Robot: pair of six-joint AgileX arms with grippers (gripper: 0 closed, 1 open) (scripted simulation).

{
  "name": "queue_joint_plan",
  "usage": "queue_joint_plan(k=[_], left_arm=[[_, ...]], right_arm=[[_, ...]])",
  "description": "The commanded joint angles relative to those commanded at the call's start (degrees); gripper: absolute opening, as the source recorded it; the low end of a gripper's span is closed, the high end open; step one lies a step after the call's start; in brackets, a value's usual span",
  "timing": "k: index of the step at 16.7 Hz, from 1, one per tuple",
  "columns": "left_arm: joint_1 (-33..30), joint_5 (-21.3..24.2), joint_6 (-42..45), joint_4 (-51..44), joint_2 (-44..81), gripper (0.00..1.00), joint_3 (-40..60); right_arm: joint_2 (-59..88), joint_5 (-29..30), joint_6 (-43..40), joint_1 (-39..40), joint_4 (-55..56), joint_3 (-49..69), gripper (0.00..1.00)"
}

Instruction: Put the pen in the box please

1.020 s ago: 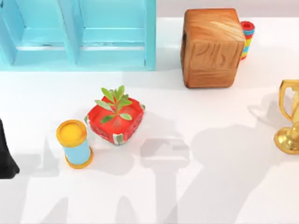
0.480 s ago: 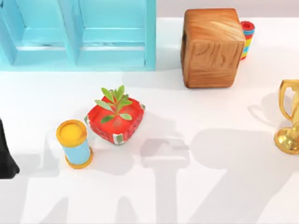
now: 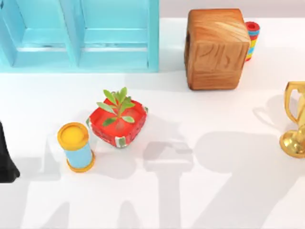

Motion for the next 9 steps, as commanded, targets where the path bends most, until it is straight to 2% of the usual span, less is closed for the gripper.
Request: queue_joint_plan(k=[3, 9], left_arm=[[0.00, 0.00, 0.00, 0.00, 0.00, 1.00, 0.00], [0.00, 0.00, 0.00, 0.00, 0.00, 1.00, 0.00]], right_arm=[[0.00, 0.00, 0.00, 0.00, 0.00, 0.00, 0.98], [0.00, 0.00, 0.00, 0.00, 0.00, 0.00, 1.00]])
